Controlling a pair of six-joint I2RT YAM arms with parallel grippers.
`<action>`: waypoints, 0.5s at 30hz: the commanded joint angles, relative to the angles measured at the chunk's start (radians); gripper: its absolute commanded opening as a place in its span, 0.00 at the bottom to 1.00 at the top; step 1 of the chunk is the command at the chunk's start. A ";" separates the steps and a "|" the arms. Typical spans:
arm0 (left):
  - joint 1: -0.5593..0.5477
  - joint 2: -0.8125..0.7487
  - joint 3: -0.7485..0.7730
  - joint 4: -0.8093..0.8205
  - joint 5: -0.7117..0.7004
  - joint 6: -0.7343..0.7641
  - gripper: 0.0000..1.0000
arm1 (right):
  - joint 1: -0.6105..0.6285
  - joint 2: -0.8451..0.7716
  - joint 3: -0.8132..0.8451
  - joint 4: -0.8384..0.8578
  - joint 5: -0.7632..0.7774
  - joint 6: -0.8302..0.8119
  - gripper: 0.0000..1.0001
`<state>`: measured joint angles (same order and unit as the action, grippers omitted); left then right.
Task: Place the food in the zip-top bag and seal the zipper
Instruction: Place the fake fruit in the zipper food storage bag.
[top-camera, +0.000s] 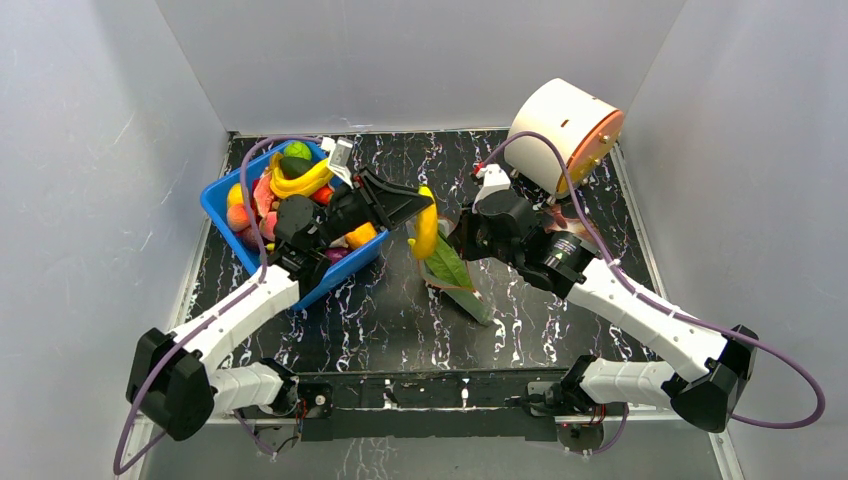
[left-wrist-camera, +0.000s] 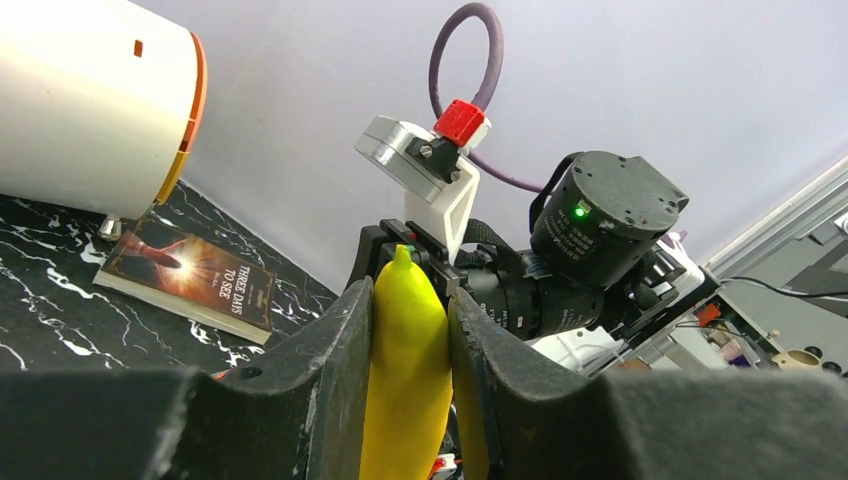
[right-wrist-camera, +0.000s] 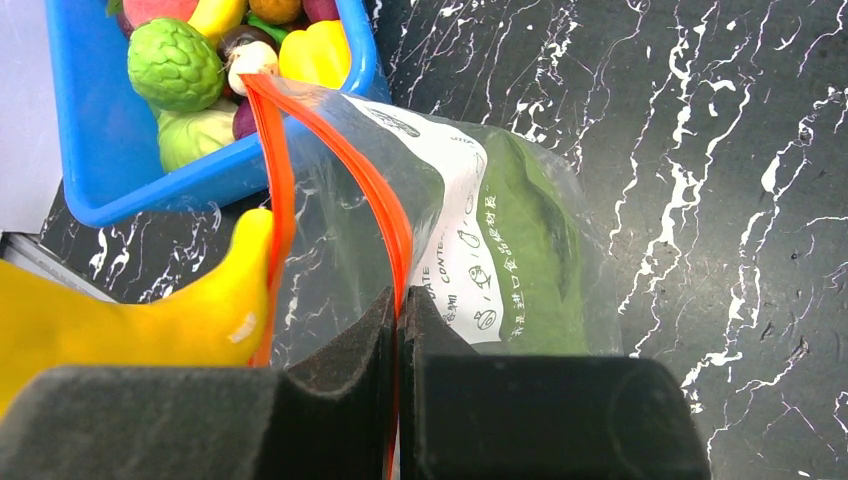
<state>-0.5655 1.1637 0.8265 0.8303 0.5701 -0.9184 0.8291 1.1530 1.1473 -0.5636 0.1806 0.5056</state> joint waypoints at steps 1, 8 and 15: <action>-0.025 0.027 -0.016 0.172 0.003 0.024 0.16 | -0.003 -0.005 -0.005 0.077 -0.010 0.013 0.00; -0.039 0.054 -0.004 0.229 0.010 0.022 0.16 | -0.002 -0.003 -0.005 0.075 0.003 0.007 0.00; -0.088 0.036 0.074 0.152 0.007 0.067 0.16 | -0.002 0.013 -0.011 0.094 -0.004 0.007 0.00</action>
<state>-0.6197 1.2293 0.8249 0.9585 0.5713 -0.9047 0.8291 1.1622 1.1458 -0.5560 0.1768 0.5072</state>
